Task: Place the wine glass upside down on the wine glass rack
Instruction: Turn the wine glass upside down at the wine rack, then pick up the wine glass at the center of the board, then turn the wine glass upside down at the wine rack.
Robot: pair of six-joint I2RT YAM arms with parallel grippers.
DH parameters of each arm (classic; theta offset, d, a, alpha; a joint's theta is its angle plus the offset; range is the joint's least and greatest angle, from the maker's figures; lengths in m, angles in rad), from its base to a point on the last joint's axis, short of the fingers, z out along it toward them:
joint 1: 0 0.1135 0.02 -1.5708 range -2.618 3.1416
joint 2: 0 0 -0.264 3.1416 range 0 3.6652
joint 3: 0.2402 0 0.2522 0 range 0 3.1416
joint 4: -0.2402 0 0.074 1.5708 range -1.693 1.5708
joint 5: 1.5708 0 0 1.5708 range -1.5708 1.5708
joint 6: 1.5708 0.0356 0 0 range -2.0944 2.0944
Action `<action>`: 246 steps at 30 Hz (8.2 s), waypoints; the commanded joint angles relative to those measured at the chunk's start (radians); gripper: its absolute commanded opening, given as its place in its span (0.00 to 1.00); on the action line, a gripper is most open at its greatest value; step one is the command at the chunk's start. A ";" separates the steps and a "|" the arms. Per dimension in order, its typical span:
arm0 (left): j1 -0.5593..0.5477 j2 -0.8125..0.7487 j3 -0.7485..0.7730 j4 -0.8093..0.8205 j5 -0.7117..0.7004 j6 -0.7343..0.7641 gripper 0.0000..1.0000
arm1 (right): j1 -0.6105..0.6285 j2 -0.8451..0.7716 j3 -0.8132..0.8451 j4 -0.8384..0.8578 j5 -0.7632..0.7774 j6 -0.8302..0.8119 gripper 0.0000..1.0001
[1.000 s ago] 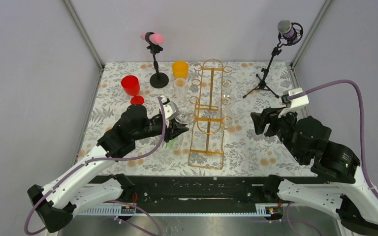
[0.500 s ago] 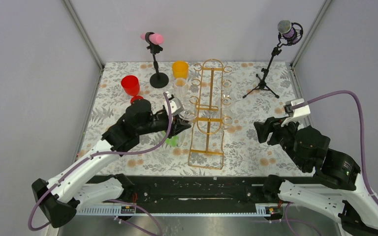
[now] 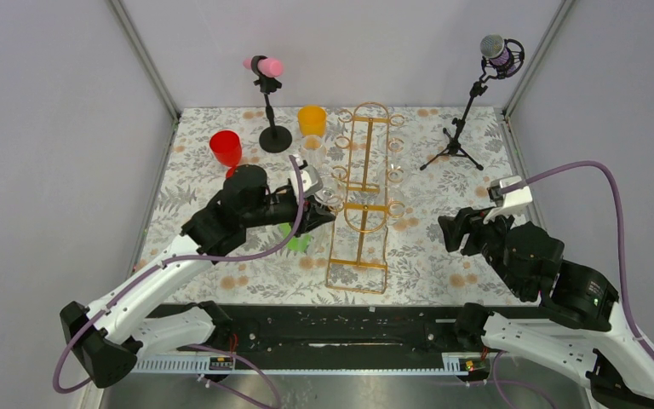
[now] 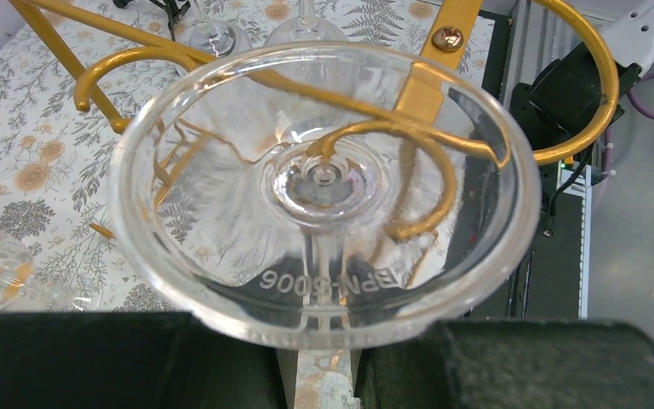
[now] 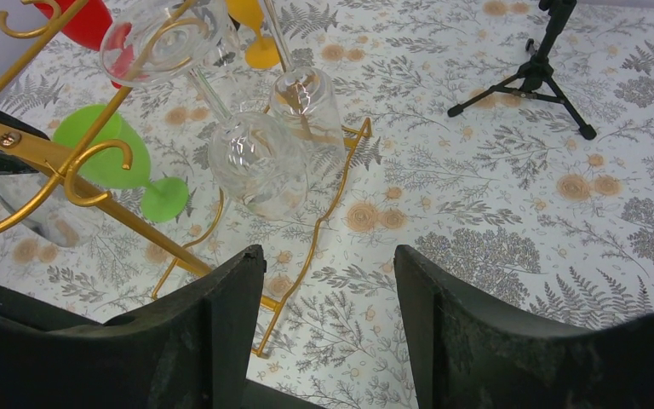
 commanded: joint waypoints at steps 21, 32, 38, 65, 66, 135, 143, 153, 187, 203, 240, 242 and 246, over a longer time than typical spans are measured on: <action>0.003 0.032 0.043 0.049 -0.043 0.077 0.00 | -0.009 -0.035 -0.025 -0.008 -0.015 0.039 0.66; 0.004 -0.050 0.030 0.050 -0.063 0.058 0.00 | -0.008 -0.028 -0.040 0.008 -0.021 0.036 0.66; 0.003 -0.066 0.026 0.039 -0.051 0.058 0.00 | -0.007 -0.031 -0.048 0.012 -0.027 0.035 0.66; -0.040 -0.016 0.037 0.014 -0.001 0.070 0.00 | -0.008 -0.044 -0.071 0.012 -0.031 0.032 0.66; -0.044 -0.011 0.042 0.011 -0.002 0.075 0.00 | -0.008 -0.044 -0.073 0.012 -0.033 0.032 0.66; -0.034 -0.412 -0.202 -0.081 -0.781 -0.258 0.93 | -0.007 -0.053 -0.042 0.075 0.045 0.133 0.64; 0.430 -0.179 -0.104 -0.209 -0.475 -0.439 0.94 | -0.008 -0.016 -0.018 0.079 -0.003 0.145 0.64; 0.460 -0.001 0.009 -0.288 -0.394 -0.407 0.93 | -0.008 -0.106 -0.081 0.070 0.018 0.166 0.64; 0.320 0.125 0.057 -0.422 -0.515 -0.285 0.00 | -0.008 -0.123 -0.103 0.071 0.003 0.120 0.64; 0.320 -0.434 0.074 -0.340 -0.688 -0.310 0.00 | -0.008 0.052 0.227 -0.051 0.029 0.039 0.66; 0.326 -0.657 0.062 0.061 -0.235 -0.510 0.00 | 0.109 0.824 1.005 0.019 -0.488 0.041 0.61; 0.326 -0.652 0.064 0.053 -0.238 -0.505 0.00 | 0.119 0.837 1.019 0.025 -0.473 0.038 0.61; 0.325 -0.653 0.062 0.050 -0.235 -0.499 0.00 | 0.133 0.871 1.039 0.010 -0.443 0.026 0.60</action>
